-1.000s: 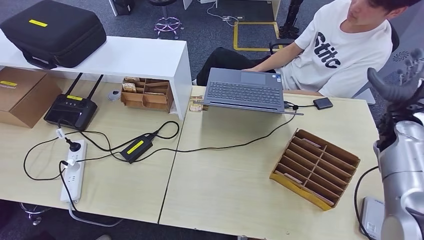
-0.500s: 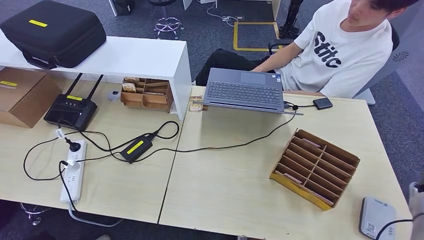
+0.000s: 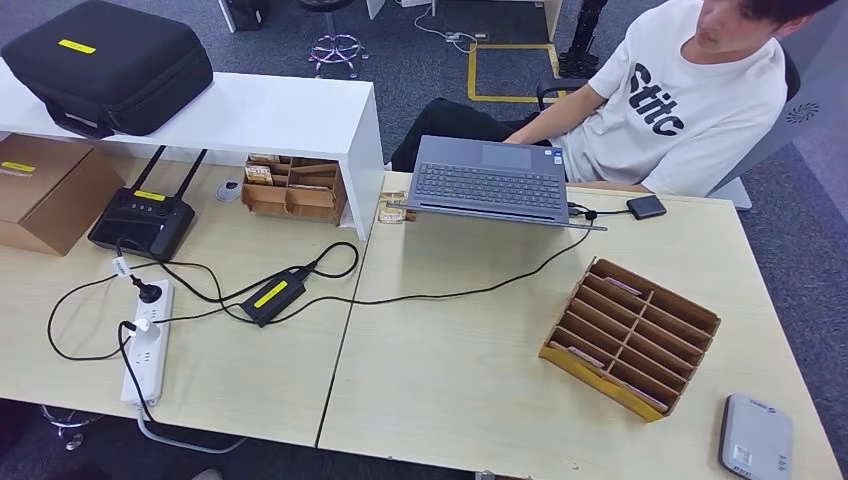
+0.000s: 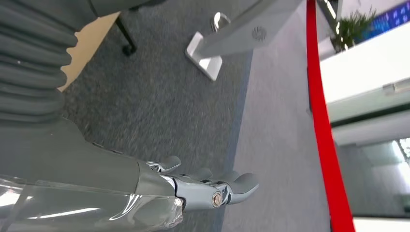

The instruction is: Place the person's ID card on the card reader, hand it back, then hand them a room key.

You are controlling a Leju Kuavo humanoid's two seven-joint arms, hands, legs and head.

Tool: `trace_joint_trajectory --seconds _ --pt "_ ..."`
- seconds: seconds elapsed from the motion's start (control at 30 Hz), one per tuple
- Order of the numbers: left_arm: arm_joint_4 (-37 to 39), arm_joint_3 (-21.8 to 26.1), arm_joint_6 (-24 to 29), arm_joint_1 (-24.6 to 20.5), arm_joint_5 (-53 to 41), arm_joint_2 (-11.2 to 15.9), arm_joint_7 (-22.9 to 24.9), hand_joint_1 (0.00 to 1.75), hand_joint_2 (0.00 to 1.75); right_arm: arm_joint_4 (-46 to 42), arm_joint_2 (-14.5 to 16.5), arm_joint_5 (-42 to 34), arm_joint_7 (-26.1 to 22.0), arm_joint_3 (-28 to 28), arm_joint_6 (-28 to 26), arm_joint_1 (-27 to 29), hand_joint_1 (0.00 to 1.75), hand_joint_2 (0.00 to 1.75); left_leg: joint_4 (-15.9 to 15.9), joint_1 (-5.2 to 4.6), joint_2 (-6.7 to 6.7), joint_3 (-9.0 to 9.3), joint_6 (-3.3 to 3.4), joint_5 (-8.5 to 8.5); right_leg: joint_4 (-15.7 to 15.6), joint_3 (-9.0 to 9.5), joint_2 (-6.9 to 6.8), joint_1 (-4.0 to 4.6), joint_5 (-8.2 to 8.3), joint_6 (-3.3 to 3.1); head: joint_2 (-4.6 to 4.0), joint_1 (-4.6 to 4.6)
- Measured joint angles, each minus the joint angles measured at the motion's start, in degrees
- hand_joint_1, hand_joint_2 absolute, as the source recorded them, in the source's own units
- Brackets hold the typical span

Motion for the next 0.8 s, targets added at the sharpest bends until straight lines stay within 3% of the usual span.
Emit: trace_joint_trajectory --seconds 0.2,0.43,0.67,0.8 --pt "0.0 0.72 0.06 0.01 0.61 -0.2 -0.27 0.0 1.75 1.05 0.7 -4.84 0.3 -7.02 0.75 6.47 0.0 1.75 -0.03 0.0 0.01 0.0 -0.03 -0.03 0.01 0.01 0.0 -0.01 -0.02 0.0 0.01 0.0" --pt "0.0 1.21 0.09 -0.02 0.71 -0.5 -0.55 0.0 1.75 4.41 5.11 -12.17 3.99 -13.9 5.7 10.77 0.0 1.75 -0.05 0.01 0.14 0.08 -0.03 -0.06 0.02 0.02 0.11 0.01 -0.04 -0.02 0.01 0.01" --pt "0.0 1.23 0.06 -0.06 0.47 -0.54 -0.87 0.0 1.75 7.46 10.29 -12.48 3.32 -16.59 5.17 13.43 0.0 1.75 -0.07 0.02 0.23 0.11 -0.03 -0.06 0.04 0.01 0.17 0.02 -0.04 -0.04 0.0 0.01" --pt "0.0 1.23 -0.16 -0.1 0.29 -0.55 -0.89 0.0 1.75 8.92 14.18 -8.16 4.04 -16.43 6.08 15.49 0.0 1.75 -0.08 0.04 0.21 0.11 -0.04 -0.06 0.03 0.03 0.14 0.05 -0.09 -0.06 0.01 0.01"
